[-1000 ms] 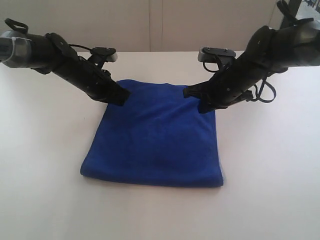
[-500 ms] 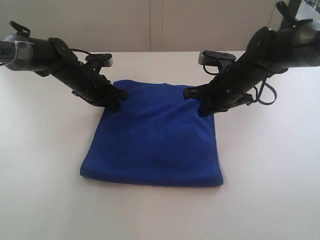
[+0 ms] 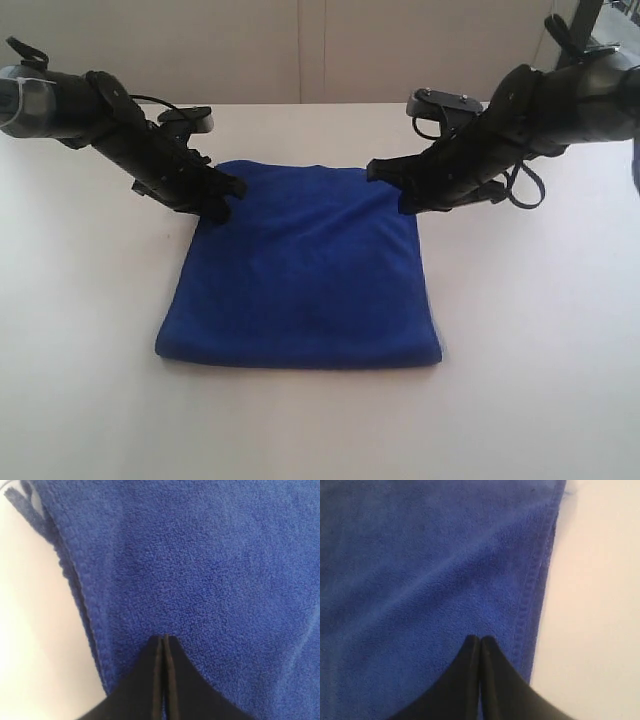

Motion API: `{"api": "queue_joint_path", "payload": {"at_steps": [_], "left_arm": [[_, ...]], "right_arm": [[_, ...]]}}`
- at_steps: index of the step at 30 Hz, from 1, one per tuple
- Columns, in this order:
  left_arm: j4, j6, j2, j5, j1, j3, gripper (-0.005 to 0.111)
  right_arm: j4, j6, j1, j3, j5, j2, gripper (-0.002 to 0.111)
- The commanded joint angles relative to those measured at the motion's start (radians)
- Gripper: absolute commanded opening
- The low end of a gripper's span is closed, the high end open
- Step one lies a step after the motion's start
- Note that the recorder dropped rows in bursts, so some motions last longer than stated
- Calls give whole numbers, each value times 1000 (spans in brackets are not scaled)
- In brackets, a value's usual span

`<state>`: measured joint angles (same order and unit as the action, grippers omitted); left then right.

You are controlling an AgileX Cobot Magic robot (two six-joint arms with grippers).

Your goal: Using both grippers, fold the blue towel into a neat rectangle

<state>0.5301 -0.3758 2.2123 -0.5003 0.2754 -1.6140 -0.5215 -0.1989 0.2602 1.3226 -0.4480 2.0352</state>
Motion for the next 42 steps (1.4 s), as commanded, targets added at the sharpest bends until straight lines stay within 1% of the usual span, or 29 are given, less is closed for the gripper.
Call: {"api": "queue_joint_path", "payload": {"at_steps": [1, 6, 9, 13, 17, 19, 21, 24, 32, 34, 39, 42], "left_arm": [[-41, 7, 20, -51, -7, 19, 0], [-41, 7, 20, -51, -7, 19, 0], [-41, 7, 20, -49, -7, 19, 0], [-41, 7, 20, -49, -7, 19, 0], [-41, 7, 20, -49, -7, 19, 0], [-41, 7, 20, -51, -7, 19, 0], [-41, 7, 20, -51, -7, 19, 0], [-41, 7, 20, -51, -7, 19, 0], [-41, 7, 20, -51, -7, 19, 0], [-41, 7, 20, -49, -7, 19, 0], [-16, 7, 15, -49, -7, 9, 0], [16, 7, -2, -53, -7, -7, 0]], "right_arm": [[-28, -2, 1, 2, 22, 42, 0], [-21, 1, -1, 2, 1, 68, 0], [31, 26, -1, 2, -36, 68, 0], [51, 26, -1, 2, -106, 68, 0], [94, 46, -2, 2, -138, 68, 0], [211, 182, -2, 2, -151, 68, 0], [333, 279, -2, 2, -165, 68, 0], [393, 299, -2, 2, -189, 68, 0], [385, 299, -2, 2, -170, 51, 0], [374, 299, -2, 2, -138, 32, 2], [309, 274, -2, 2, -82, -27, 11], [309, 272, -2, 2, -75, -48, 13]]}}
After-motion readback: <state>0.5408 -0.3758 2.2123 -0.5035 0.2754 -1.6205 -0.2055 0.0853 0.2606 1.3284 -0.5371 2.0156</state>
